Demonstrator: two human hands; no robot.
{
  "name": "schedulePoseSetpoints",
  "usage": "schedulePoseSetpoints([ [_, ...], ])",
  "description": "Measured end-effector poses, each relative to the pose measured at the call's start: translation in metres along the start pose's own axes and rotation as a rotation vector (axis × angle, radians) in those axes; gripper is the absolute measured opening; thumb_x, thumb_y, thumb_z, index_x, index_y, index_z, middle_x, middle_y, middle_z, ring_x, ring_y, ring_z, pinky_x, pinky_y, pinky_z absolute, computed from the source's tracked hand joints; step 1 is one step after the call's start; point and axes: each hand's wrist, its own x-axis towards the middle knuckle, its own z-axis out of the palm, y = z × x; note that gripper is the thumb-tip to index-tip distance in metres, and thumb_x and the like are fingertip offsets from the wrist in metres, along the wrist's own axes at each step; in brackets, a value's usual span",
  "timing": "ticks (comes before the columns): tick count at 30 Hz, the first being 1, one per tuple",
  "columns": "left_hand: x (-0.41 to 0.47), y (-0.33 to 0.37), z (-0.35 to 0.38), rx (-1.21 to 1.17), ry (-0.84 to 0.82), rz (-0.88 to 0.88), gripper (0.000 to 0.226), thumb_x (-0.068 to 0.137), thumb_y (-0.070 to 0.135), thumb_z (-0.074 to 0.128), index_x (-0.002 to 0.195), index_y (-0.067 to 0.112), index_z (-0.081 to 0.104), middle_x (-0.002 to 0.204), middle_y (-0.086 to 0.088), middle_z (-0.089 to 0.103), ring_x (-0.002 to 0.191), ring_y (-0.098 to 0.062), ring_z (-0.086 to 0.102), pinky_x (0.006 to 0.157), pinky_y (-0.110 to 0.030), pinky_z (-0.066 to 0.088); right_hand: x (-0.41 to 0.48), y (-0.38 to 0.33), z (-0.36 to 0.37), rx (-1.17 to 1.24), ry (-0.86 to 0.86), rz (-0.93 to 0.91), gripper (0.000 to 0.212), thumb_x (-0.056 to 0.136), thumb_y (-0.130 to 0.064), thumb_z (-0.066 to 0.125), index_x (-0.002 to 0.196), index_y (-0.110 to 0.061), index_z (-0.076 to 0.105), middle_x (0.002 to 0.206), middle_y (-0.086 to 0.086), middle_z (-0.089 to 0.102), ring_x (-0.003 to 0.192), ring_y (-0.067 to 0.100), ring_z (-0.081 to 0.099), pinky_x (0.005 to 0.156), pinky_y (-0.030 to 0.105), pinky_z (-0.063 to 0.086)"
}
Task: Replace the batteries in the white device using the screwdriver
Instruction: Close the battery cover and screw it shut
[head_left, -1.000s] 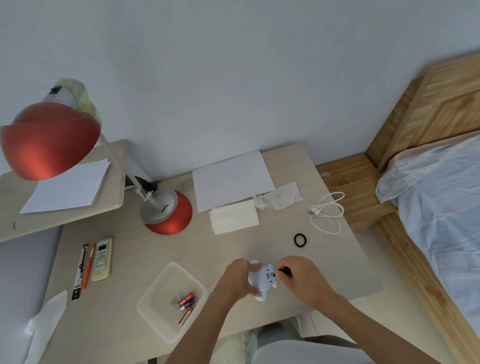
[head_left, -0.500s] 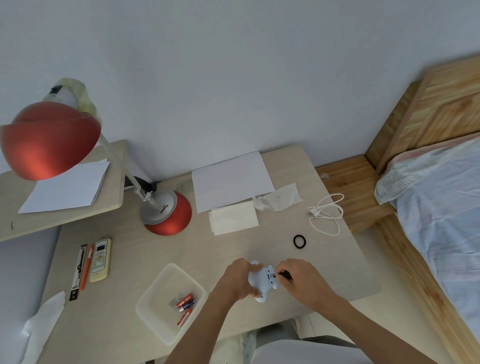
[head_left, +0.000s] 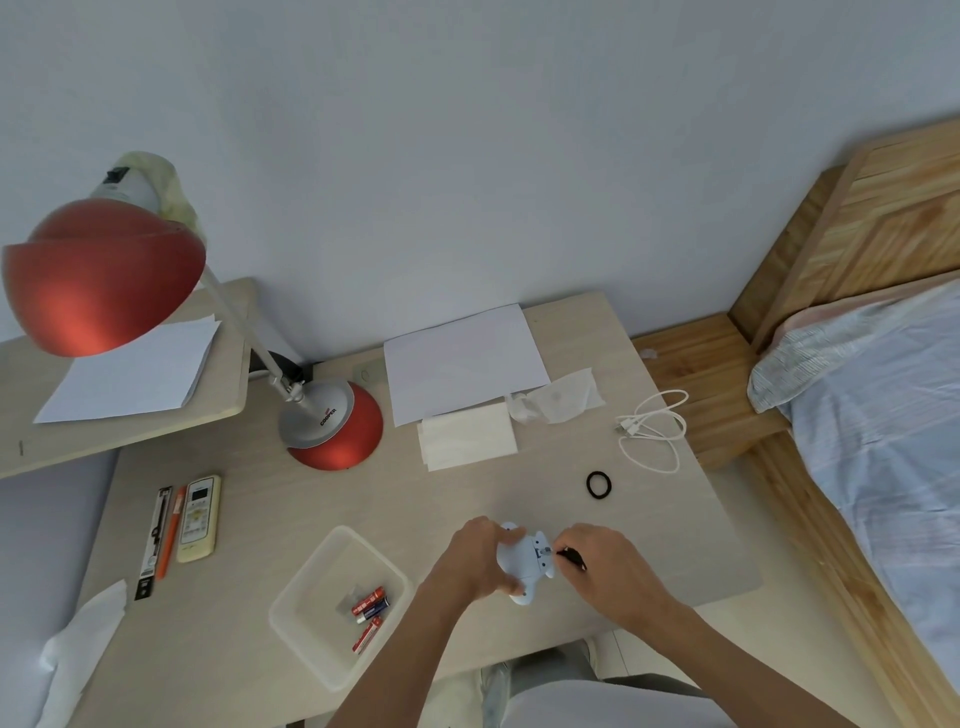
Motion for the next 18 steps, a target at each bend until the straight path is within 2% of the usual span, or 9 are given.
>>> schedulePoseSetpoints([
  [9, 0.0, 0.002, 0.001, 0.007, 0.003, 0.009, 0.095, 0.07, 0.044, 0.094, 0.154, 0.036, 0.05, 0.135, -0.001, 0.052, 0.125, -0.025, 0.055, 0.095, -0.029, 0.046, 0.008, -0.002, -0.001, -0.074, -0.008, 0.026, 0.017, 0.101, -0.028, 0.052, 0.088, -0.022, 0.061, 0.081, -0.006, 0.057, 0.071, 0.014, 0.057, 0.066, 0.03, 0.052],
  [11, 0.0, 0.001, 0.001, -0.005, -0.001, 0.01, 0.093, 0.072, 0.041, 0.094, 0.154, 0.035, 0.051, 0.13, 0.001, 0.052, 0.122, -0.024, 0.056, 0.091, -0.027, 0.044, 0.011, -0.005, -0.003, -0.09, -0.032, 0.04, 0.018, 0.103, -0.029, 0.051, 0.09, -0.021, 0.06, 0.083, -0.005, 0.056, 0.072, 0.015, 0.058, 0.067, 0.03, 0.052],
  [13, -0.002, 0.002, -0.001, 0.001, -0.006, 0.032, 0.089, 0.074, 0.035, 0.094, 0.153, 0.031, 0.052, 0.118, 0.004, 0.05, 0.112, -0.022, 0.057, 0.086, -0.025, 0.042, 0.014, -0.008, -0.006, -0.122, -0.059, 0.077, 0.027, 0.107, -0.036, 0.046, 0.091, -0.018, 0.059, 0.082, -0.004, 0.055, 0.07, 0.015, 0.055, 0.067, 0.03, 0.049],
  [15, -0.003, 0.001, -0.002, 0.011, -0.008, 0.053, 0.085, 0.076, 0.03, 0.093, 0.152, 0.029, 0.054, 0.111, 0.006, 0.048, 0.103, -0.019, 0.054, 0.083, -0.025, 0.041, 0.016, -0.01, -0.012, -0.201, -0.082, 0.126, 0.042, 0.11, -0.046, 0.04, 0.081, -0.018, 0.052, 0.073, -0.004, 0.046, 0.067, 0.017, 0.049, 0.065, 0.03, 0.043],
  [18, -0.003, 0.003, -0.001, 0.008, -0.001, 0.053, 0.087, 0.077, 0.032, 0.093, 0.154, 0.031, 0.052, 0.117, 0.003, 0.048, 0.11, -0.022, 0.057, 0.085, -0.026, 0.041, 0.019, -0.013, -0.02, -0.309, -0.135, 0.131, 0.051, 0.111, -0.049, 0.037, 0.067, -0.024, 0.031, 0.069, -0.007, 0.034, 0.071, 0.02, 0.048, 0.067, 0.03, 0.038],
])
